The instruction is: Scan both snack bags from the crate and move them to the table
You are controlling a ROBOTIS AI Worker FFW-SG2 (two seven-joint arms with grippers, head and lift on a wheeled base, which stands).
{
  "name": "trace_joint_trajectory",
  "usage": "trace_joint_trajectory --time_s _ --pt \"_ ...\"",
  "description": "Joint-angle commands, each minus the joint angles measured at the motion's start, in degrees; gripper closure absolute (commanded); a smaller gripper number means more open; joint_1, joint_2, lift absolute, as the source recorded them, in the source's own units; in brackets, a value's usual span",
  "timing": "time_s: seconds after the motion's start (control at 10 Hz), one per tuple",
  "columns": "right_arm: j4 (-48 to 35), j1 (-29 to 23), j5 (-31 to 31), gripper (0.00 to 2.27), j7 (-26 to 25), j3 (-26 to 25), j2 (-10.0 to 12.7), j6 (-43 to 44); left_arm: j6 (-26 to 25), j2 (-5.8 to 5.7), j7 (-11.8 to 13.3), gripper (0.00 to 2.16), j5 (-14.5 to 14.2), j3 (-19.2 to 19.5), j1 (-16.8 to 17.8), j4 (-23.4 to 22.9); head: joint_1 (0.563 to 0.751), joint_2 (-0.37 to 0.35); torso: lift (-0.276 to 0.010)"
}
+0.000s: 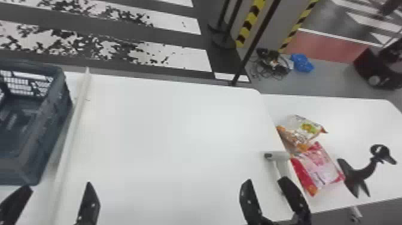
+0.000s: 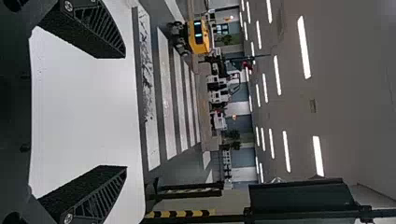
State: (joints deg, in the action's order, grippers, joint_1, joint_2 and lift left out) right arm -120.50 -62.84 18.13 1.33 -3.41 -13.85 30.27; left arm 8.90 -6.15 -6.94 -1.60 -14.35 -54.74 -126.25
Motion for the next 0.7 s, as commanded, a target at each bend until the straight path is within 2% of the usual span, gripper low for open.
trace_joint_trajectory --time_s 0.0,0.6 --pt "0.44 0.00 0.50 0.08 0.17 -0.02 0.05 0.35 -0.25 -0.01 -0.01 0.06 0.02 0.11 -0.01 -0.05 0.695 -0.324 -0.087" --pt "0.88 0.00 1.82 0.08 0.78 -0.20 0.05 3.87 -0.95 -0.01 -0.01 0.06 0.02 1.69 -0.89 -1.37 0.695 -0.308 -0.087"
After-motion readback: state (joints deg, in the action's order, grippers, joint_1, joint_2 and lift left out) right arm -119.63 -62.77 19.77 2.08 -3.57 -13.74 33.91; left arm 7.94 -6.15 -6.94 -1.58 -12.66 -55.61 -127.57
